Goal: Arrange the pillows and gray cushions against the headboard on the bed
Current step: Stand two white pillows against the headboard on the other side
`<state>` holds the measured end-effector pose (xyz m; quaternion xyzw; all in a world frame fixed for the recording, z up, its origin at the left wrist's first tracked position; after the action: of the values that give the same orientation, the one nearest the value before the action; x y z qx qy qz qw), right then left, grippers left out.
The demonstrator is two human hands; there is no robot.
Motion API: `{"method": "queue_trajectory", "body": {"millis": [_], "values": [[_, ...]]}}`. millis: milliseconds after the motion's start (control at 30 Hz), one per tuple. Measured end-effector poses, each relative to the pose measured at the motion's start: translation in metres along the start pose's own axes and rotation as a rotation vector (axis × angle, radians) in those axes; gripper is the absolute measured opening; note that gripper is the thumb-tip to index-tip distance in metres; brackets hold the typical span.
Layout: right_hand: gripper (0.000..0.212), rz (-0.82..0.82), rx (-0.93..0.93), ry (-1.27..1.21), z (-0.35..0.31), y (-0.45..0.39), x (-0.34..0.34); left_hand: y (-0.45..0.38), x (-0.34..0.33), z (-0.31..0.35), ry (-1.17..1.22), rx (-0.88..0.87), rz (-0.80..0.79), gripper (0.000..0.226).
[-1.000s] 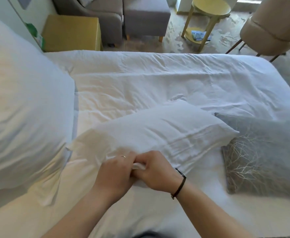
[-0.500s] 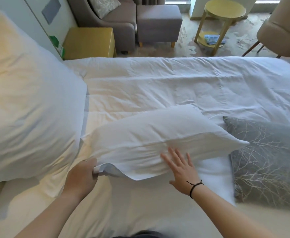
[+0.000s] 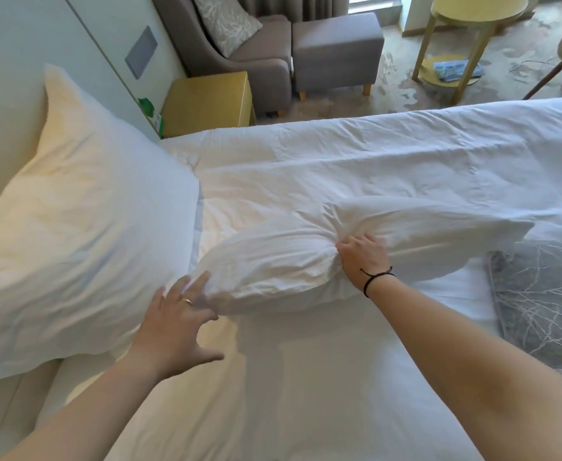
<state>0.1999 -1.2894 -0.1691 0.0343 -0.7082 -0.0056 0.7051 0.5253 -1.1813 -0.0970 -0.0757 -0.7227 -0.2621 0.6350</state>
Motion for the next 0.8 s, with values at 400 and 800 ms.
{"method": "queue_trajectory", "body": {"millis": [400, 800], "values": [[0.016, -0.153, 0.090, -0.102, -0.005, 0.023, -0.013, -0.034, -0.005, -0.008, 0.071, 0.313, -0.052, 0.013], [0.019, -0.069, -0.028, -0.410, -0.060, -0.048, 0.141, -0.102, 0.242, -0.141, -0.111, 0.389, 0.728, 0.019]]}}
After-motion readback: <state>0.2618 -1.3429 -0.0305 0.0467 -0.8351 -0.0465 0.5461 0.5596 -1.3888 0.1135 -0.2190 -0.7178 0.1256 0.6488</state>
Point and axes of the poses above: each hand's wrist, its own y-axis away from the middle knuckle, its own x-axis out of the back of the hand, z = x × y, the point moved 7 cm from there along -y, towards the middle knuckle, and after that the axes turned 9 degrees about -x, right-handed, at the moved point
